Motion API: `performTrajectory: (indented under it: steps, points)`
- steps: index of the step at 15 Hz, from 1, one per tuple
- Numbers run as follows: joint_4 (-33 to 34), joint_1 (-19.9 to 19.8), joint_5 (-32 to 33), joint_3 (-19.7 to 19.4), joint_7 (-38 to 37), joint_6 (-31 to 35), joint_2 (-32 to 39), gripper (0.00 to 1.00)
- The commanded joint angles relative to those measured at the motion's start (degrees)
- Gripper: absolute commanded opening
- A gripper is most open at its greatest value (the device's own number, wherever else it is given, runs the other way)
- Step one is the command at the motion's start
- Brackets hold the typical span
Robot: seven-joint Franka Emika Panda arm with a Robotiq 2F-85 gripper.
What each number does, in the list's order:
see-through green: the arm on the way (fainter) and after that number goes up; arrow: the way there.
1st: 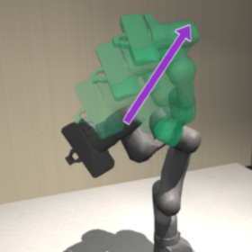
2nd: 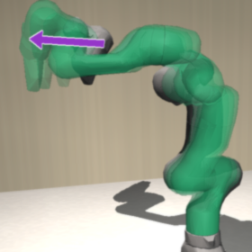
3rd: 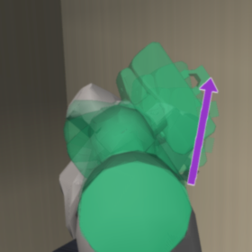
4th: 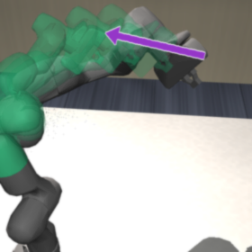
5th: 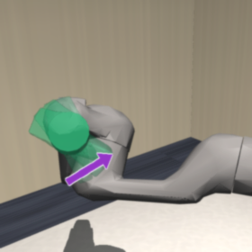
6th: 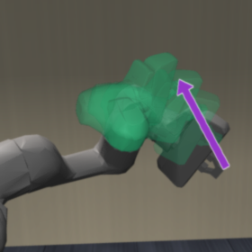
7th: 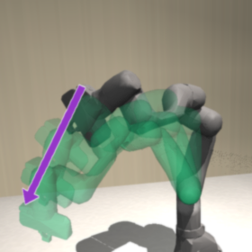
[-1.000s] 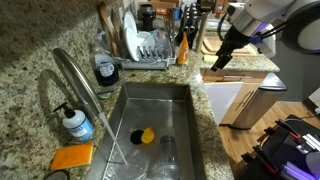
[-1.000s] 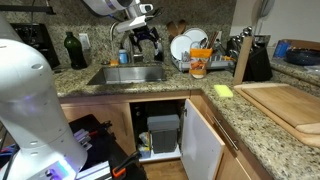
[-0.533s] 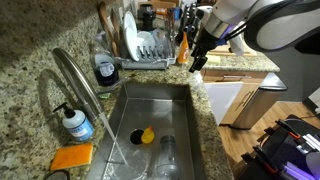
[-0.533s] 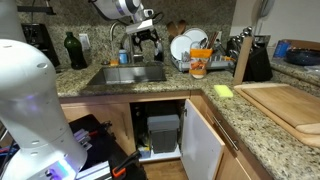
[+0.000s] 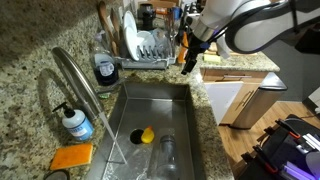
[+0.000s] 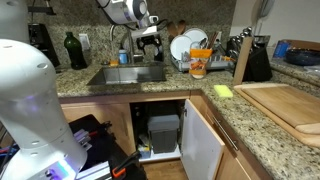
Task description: Close the tap
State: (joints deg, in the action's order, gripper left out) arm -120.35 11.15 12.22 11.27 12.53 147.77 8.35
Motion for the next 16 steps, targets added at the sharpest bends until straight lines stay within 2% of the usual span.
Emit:
performTrajectory:
  steps: [1,6,7,9,11,14,16]
  points:
    - [14.33,2.61,2.37,0.98,1.14,-3.12,13.03,1.0]
    - [31.17,9.13,6.28,0.41,1.27,-8.45,24.39,1.0]
    - [23.54,7.3,4.16,0.9,0.8,-4.92,19.81,1.0]
    - [28.39,9.02,5.06,0.77,0.78,-6.61,22.82,1.0]
    - [30.03,9.37,5.14,0.65,0.79,-6.96,23.94,1.0]
    - [31.25,6.66,0.23,2.75,3.8,-6.33,25.89,1.0]
    - [34.58,6.86,-0.59,3.11,6.14,-6.88,28.64,1.0]
